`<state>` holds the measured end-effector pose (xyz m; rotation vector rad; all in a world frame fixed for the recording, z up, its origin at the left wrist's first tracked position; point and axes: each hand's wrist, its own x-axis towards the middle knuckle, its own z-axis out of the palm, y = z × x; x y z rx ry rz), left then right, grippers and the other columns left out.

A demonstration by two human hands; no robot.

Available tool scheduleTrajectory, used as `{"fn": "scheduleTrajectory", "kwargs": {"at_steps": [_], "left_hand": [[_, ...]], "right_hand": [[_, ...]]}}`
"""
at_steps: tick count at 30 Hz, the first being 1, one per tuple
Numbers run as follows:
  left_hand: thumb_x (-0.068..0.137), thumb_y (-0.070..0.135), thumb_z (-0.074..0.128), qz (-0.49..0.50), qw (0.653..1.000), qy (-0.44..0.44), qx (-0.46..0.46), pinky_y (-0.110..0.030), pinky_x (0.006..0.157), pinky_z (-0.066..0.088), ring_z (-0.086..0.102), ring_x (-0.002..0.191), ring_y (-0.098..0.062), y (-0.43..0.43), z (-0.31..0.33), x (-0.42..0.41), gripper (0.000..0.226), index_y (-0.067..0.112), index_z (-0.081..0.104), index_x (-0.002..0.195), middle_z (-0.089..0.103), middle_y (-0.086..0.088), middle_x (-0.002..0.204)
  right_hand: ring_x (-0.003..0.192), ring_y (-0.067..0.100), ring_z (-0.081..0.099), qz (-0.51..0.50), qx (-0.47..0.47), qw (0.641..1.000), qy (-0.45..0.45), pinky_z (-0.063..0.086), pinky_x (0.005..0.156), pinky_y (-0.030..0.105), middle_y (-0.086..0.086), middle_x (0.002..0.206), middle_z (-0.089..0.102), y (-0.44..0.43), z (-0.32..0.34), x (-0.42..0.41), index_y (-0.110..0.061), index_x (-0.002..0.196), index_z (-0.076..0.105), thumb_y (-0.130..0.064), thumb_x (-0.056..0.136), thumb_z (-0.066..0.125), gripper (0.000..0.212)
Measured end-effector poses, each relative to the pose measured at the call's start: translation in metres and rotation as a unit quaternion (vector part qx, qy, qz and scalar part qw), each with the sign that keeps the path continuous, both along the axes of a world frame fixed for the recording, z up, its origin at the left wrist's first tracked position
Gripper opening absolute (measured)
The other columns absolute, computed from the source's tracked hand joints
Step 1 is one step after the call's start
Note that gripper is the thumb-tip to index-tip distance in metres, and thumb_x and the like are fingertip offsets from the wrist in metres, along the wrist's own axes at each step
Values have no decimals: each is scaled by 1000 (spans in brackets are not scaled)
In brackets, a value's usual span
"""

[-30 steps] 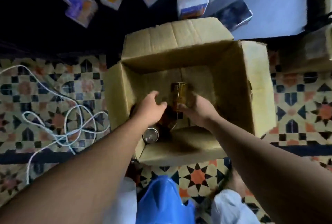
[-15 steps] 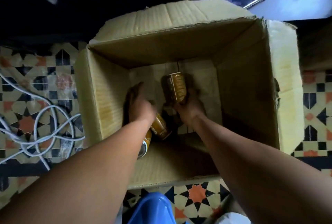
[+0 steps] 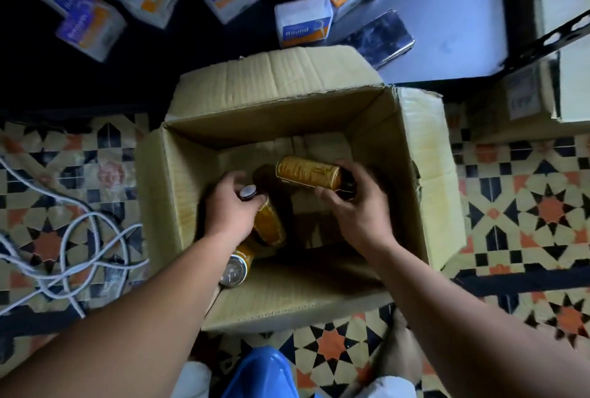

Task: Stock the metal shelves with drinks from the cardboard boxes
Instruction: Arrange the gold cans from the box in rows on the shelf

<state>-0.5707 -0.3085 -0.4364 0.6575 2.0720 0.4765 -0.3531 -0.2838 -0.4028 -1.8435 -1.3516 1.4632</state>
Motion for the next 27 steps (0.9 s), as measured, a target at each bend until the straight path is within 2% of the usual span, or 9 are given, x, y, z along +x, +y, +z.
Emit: {"fn": "scheduleTrajectory", "kwargs": {"at_steps": [4, 7, 11, 14, 16, 19, 21, 24, 27], "left_hand": [[80, 17, 85, -34, 993, 16, 110, -34, 89, 58, 68, 103, -14, 1, 81, -2, 51, 30, 59, 122, 67, 3, 114], [81, 17, 84, -62, 981, 21, 182, -36, 92, 58, 68, 105, -10, 9, 151, -5, 51, 38, 58, 120, 67, 8, 113], [80, 20, 85, -81, 966, 13, 245, -41, 96, 57, 66, 113, -10, 20, 255, -8, 53, 36, 58, 123, 67, 9, 119], [80, 19, 84, -114, 943, 46, 309, -33, 98, 54, 64, 111, -5, 29, 346, -5, 53, 33, 58, 125, 66, 12, 116], [81, 19, 83, -129, 925, 58, 353, -31, 98, 53, 63, 110, -6, 36, 412, -3, 53, 29, 58, 127, 65, 11, 116], [82, 20, 83, -152, 904, 59, 396, -35, 96, 54, 64, 112, -11, 41, 512, -2, 53, 31, 57, 128, 64, 12, 117], [83, 20, 83, -155, 901, 32, 404, -35, 95, 55, 64, 112, -12, 40, 579, -2, 50, 34, 58, 125, 63, 14, 118], [83, 19, 83, -165, 879, 38, 445, -37, 94, 55, 64, 111, -14, 32, 669, -2, 44, 28, 63, 121, 64, 14, 117], [83, 19, 82, -172, 847, 84, 496, -27, 95, 51, 62, 110, -6, 23, 746, -1, 37, 24, 67, 117, 64, 16, 115]], "right_hand": [[119, -5, 54, 23, 28, 999, -13, 53, 97, 20, -13, 133, 53, -11, 66, 5, -34, 142, 53, -30, 94, 73, 53], [119, -1, 57, 28, 39, 999, 6, 56, 96, 26, -11, 134, 53, -12, 125, 12, -35, 145, 50, -30, 96, 70, 53], [101, 6, 69, -3, 93, 995, 26, 62, 78, 27, -15, 121, 61, 1, 232, 21, -35, 129, 59, -38, 84, 78, 49], [108, 6, 63, 4, 186, 983, -1, 55, 89, 27, -21, 116, 63, 13, 317, 20, -37, 121, 58, -51, 79, 81, 49], [113, 15, 64, -2, 225, 974, 12, 57, 93, 43, -14, 119, 63, 19, 371, 19, -34, 126, 59, -45, 81, 80, 51], [110, 21, 68, -20, 255, 965, 58, 60, 92, 45, 0, 119, 66, 27, 463, 14, -30, 134, 54, -37, 83, 82, 58], [106, 17, 71, -18, 291, 954, 63, 62, 89, 44, -10, 115, 67, 32, 528, 11, -28, 133, 50, -37, 82, 79, 60], [104, 12, 71, -20, 345, 936, 67, 60, 89, 47, -21, 112, 68, 35, 618, 8, -36, 123, 55, -39, 81, 78, 48], [93, 2, 71, -6, 387, 919, 70, 59, 85, 35, -29, 104, 69, 31, 695, 2, -47, 117, 56, -36, 82, 78, 43]]}}
